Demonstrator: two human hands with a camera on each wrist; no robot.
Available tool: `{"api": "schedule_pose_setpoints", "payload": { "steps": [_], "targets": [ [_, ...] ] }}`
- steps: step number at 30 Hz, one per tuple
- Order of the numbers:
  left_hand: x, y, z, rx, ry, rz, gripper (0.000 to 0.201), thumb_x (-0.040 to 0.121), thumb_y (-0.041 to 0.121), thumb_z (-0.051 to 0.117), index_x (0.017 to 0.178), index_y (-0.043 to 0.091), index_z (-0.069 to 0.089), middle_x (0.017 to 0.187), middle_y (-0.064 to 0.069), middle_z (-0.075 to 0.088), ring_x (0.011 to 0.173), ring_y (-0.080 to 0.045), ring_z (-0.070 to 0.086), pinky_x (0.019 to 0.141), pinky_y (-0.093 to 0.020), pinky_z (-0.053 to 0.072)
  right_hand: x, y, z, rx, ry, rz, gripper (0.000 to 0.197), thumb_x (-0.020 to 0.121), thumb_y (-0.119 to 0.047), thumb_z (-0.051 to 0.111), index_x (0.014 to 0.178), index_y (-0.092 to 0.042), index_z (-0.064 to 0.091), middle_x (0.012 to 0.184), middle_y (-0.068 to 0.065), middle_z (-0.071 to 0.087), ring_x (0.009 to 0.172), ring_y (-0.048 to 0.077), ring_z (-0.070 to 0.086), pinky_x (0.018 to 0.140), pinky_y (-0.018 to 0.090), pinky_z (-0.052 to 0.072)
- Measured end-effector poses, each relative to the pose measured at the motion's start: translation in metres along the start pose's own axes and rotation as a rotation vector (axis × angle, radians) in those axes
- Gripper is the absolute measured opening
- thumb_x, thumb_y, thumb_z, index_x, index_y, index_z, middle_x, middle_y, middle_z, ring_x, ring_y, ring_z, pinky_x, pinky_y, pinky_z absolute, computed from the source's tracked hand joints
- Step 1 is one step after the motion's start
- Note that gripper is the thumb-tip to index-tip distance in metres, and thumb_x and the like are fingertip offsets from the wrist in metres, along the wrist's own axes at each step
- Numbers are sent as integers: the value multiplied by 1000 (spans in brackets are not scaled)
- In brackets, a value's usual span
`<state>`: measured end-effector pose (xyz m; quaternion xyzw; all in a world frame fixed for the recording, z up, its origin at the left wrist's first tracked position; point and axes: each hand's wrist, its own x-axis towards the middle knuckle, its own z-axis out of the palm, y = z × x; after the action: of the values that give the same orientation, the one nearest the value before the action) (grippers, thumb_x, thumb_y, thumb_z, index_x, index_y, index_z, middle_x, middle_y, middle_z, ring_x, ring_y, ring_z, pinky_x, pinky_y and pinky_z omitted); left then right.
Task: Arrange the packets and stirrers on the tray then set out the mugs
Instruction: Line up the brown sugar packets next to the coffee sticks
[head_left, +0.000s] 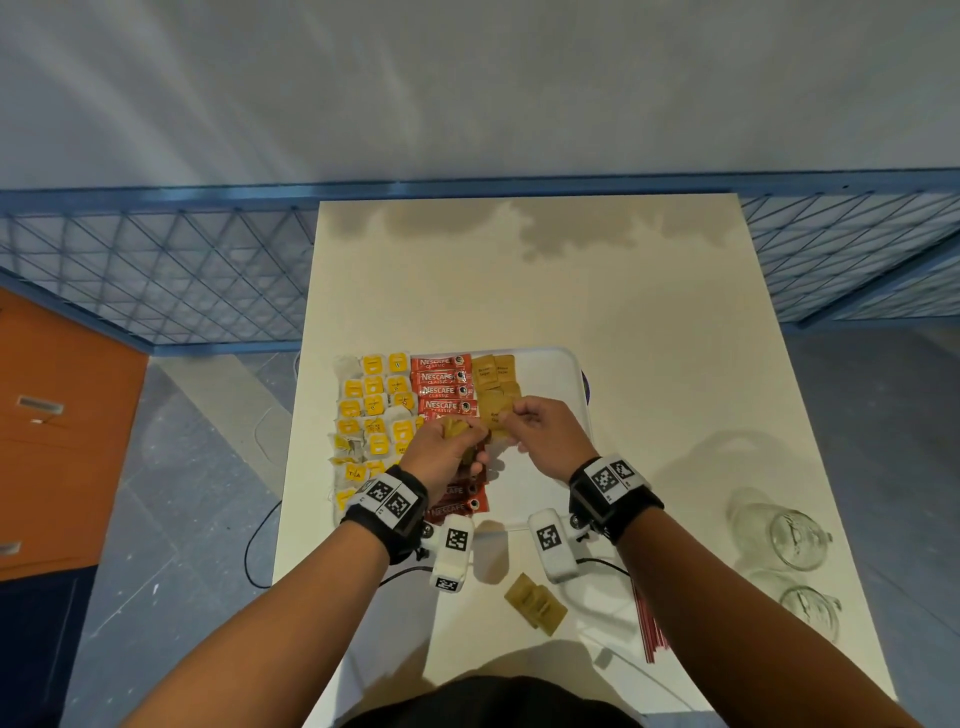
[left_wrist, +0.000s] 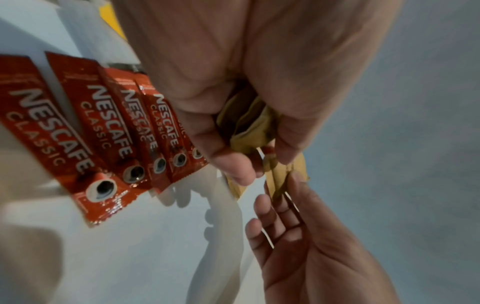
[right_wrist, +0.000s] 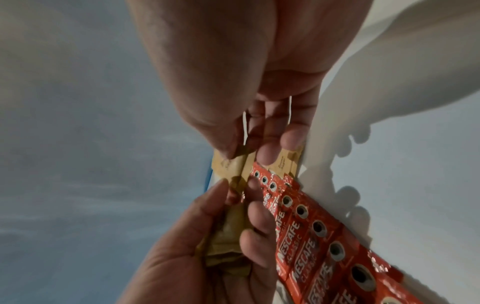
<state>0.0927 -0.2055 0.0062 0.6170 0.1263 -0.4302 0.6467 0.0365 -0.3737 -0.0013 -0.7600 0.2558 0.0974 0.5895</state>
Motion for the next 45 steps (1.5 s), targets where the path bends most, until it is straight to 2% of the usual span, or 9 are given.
{"api": "schedule_pose_setpoints", "payload": {
  "steps": [6,12,19,23,29,34,39,42,45],
  "targets": [
    [3,4,-12,-298,-24,-83,25,94,1,56,119,1,61,106,-19,70,86,-29,67,77,-35,60,21,15,-7,-250,100,130,17,89,-40,70,83,-24,71,83,-8,74,82,17,71,81,42,60],
    [-5,2,-25,-379,-113,-89,36,96,-5,37,124,3,57,124,-23,67,114,-41,65,89,-44,58,12,12,5,-412,54,171,23,93,-32,70,75,-19,64,83,2,69,80,23,66,74,35,54],
    [-15,-2,-24,-261,-155,-87,28,104,1,42,128,0,57,124,-22,68,109,-33,70,84,-34,61,9,17,16,-463,40,171,17,93,-32,71,81,-26,59,91,-5,67,88,20,65,76,34,53],
    [-15,-2,-23,-149,-112,-77,24,102,4,51,123,0,60,116,-21,71,97,-26,73,69,-23,61,3,15,18,-492,46,154,10,94,-32,65,93,-24,58,94,-2,69,87,22,65,81,39,55],
    [-12,-3,-26,147,-78,7,15,97,10,63,108,4,70,81,-18,69,62,-19,59,63,-25,54,-5,5,11,-231,-21,-15,32,104,-37,51,91,-13,67,85,1,68,76,15,61,72,35,51],
    [-14,2,-21,326,-52,88,7,94,11,68,97,10,74,69,-9,67,56,-16,58,58,-25,52,-13,2,0,-96,-115,-92,37,105,-34,54,93,-4,73,77,0,68,66,6,57,63,24,45],
    [-10,0,-18,459,-58,128,14,93,19,70,95,7,76,72,-12,72,61,-19,62,63,-29,52,-10,16,-8,-227,-108,-86,14,92,-40,68,91,-31,79,92,-15,74,89,3,67,83,34,57],
    [-10,-2,-14,540,-94,87,24,100,22,60,101,1,72,84,-23,73,58,-15,65,57,-25,51,-13,20,-12,-330,-107,-58,9,90,-35,72,90,-30,79,90,-13,72,86,6,64,84,34,55],
    [-8,-8,-9,661,-32,73,32,102,23,55,97,-6,67,85,-21,74,51,-9,62,57,-26,52,-14,27,-19,-359,-99,6,10,91,-31,71,93,-26,79,91,-12,72,88,10,65,79,29,52]
  ]
}}
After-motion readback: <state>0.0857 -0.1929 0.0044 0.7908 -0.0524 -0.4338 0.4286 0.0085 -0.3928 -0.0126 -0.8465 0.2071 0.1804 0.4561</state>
